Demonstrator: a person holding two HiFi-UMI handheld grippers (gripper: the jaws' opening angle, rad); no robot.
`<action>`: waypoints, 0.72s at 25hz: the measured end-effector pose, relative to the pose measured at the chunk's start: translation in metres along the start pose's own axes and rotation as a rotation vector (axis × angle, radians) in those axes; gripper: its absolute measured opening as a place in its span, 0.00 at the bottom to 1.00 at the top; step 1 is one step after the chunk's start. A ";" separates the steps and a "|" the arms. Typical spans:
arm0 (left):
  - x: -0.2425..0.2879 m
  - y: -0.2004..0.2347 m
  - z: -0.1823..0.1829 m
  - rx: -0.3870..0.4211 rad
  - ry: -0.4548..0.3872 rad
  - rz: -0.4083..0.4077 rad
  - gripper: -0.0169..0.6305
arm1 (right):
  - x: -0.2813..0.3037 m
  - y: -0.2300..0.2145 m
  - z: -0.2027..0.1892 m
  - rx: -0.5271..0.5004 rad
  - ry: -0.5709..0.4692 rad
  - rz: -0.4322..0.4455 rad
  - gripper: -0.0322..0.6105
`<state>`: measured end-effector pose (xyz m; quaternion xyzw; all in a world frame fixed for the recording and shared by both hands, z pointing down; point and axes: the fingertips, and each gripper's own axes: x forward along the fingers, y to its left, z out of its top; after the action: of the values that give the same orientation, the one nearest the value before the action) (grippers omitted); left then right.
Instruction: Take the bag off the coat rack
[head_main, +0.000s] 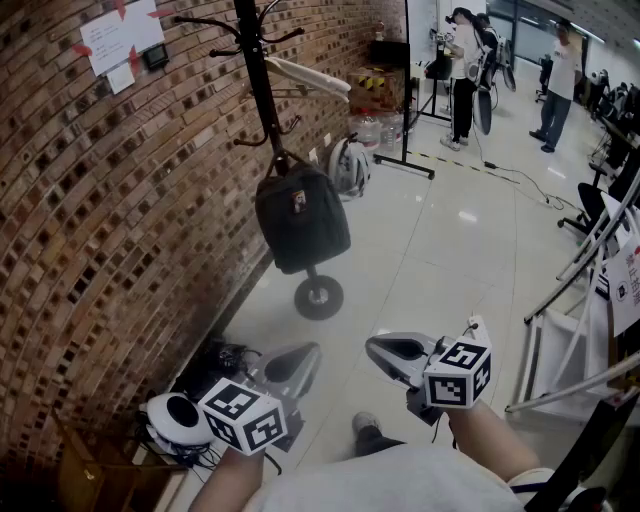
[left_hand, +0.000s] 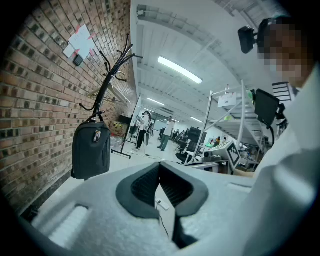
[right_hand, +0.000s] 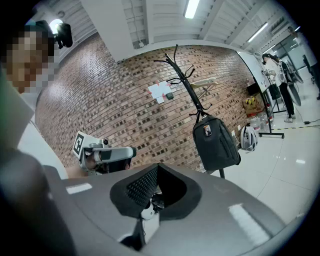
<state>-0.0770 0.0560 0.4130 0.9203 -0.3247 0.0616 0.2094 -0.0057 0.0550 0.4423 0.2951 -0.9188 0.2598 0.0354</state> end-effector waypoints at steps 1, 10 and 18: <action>0.018 0.006 0.007 0.005 0.003 -0.002 0.03 | 0.003 -0.016 0.011 -0.006 0.001 0.001 0.05; 0.105 0.050 0.080 0.048 -0.045 0.070 0.03 | 0.014 -0.101 0.105 -0.087 -0.032 0.032 0.05; 0.117 0.101 0.127 0.169 -0.085 0.136 0.15 | 0.022 -0.136 0.139 -0.113 -0.073 0.023 0.05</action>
<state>-0.0519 -0.1361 0.3622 0.9123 -0.3886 0.0636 0.1125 0.0644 -0.1201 0.3891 0.2915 -0.9360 0.1968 0.0155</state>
